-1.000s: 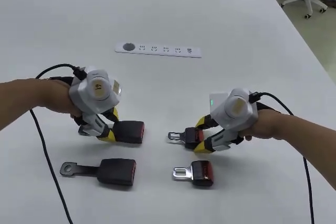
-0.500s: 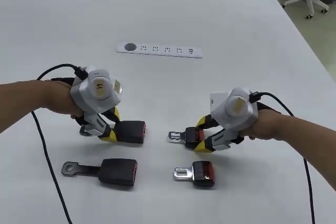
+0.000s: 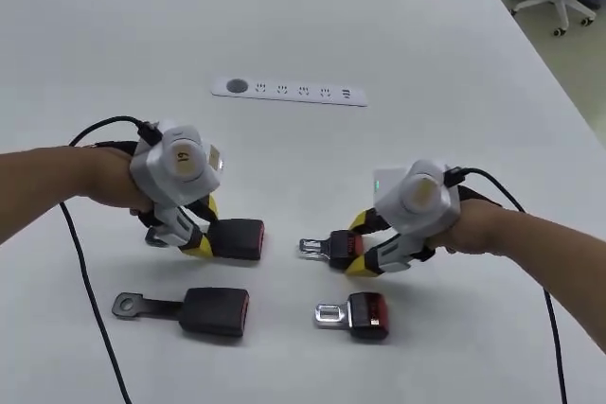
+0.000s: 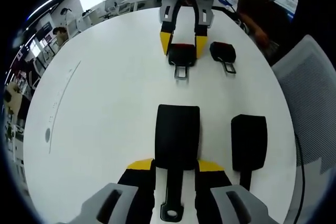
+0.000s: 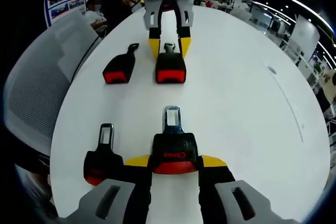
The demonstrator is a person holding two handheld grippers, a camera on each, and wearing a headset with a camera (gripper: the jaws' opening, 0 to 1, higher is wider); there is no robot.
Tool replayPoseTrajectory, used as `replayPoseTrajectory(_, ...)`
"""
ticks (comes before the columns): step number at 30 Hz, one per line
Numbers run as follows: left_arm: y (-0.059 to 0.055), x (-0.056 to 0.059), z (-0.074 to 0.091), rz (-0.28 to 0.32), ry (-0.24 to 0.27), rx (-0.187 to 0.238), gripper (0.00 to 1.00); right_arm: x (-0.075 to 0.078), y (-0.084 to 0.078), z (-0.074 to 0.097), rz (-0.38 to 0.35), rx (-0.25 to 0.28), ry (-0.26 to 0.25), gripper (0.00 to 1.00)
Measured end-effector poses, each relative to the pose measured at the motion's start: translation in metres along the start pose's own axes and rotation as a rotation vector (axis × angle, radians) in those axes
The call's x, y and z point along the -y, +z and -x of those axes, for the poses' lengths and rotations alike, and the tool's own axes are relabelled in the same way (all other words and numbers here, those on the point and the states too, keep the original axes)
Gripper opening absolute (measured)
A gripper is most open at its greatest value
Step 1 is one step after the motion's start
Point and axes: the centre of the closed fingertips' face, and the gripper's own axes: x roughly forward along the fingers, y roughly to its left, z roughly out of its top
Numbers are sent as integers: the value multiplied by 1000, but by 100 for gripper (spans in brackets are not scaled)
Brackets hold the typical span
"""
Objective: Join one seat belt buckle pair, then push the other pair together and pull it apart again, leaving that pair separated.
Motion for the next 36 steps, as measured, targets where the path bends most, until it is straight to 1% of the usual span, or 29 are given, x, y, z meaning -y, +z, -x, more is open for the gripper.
replayPoseTrajectory(13, 2, 2, 1, -1, -2, -2, 29, -2, 13, -8, 12, 6, 6, 30)
replayPoseTrajectory(20, 0, 0, 0, 2, -2, -4, 29, 1, 19, -13, 13, 12, 6, 30)
replayPoseTrajectory(25, -1, -1, -1, 4, 0, -3, 29, -1, 24, -16, 17, 18, 8, 30)
replayPoseTrajectory(32, 0, 1, 0, 5, 0, -3, 29, -1, 30, -20, 25, 21, 9, 30)
replayPoseTrajectory(36, 1, 2, 1, 3, 0, -4, 29, -3, 37, -22, 21, 31, 5, 30)
